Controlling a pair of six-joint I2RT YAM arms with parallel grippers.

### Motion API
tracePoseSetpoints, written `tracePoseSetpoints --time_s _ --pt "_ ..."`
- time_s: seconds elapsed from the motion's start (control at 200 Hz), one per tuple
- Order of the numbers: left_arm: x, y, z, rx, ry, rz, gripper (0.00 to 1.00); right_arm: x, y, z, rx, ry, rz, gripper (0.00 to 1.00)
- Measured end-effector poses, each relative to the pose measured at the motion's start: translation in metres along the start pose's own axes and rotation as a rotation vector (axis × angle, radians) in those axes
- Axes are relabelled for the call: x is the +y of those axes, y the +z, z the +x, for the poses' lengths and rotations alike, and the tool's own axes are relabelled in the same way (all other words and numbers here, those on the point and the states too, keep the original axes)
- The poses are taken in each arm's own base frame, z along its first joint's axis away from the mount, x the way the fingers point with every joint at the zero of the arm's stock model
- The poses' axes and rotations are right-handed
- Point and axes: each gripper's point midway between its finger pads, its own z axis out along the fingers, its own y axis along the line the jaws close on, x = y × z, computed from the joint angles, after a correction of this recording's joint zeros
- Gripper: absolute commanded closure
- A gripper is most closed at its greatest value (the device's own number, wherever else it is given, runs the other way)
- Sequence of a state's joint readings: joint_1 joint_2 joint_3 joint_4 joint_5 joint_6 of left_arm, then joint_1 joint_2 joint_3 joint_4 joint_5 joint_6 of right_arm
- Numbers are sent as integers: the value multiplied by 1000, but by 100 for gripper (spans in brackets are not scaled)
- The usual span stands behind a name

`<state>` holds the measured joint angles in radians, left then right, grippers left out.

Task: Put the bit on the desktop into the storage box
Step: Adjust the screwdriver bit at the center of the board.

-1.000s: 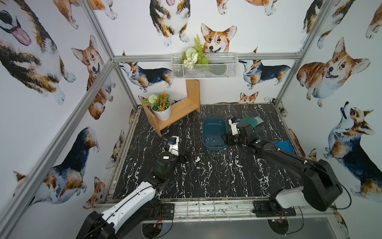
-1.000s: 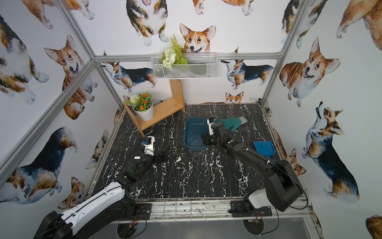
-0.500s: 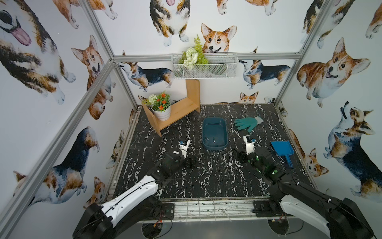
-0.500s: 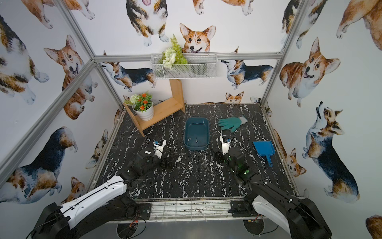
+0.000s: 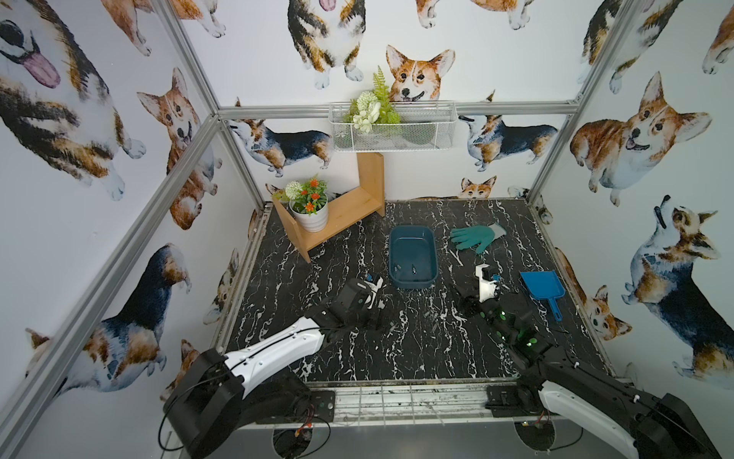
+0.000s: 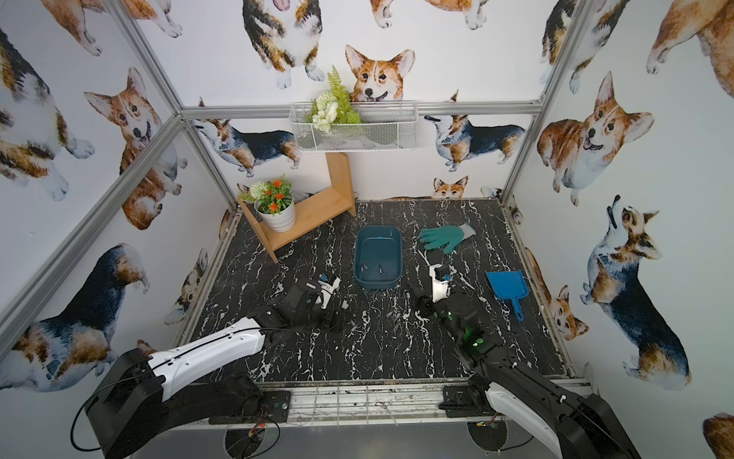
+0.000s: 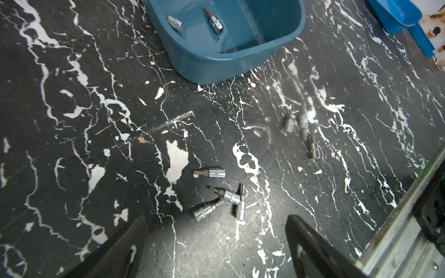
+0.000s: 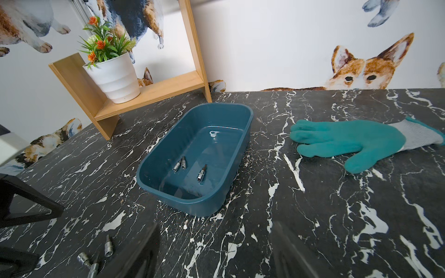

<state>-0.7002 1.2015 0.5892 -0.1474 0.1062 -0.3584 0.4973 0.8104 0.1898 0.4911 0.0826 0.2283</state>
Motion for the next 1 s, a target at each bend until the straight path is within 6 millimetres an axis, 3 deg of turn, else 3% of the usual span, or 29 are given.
tracePoseSetpoints --time_s 0.581,0.996 --pt "1 37 24 166 53 -16 32 -4 -2 -1 -10 1 22 22" --pt "-3 47 30 204 84 -13 38 -5 -2 1 -9 1 26 22"
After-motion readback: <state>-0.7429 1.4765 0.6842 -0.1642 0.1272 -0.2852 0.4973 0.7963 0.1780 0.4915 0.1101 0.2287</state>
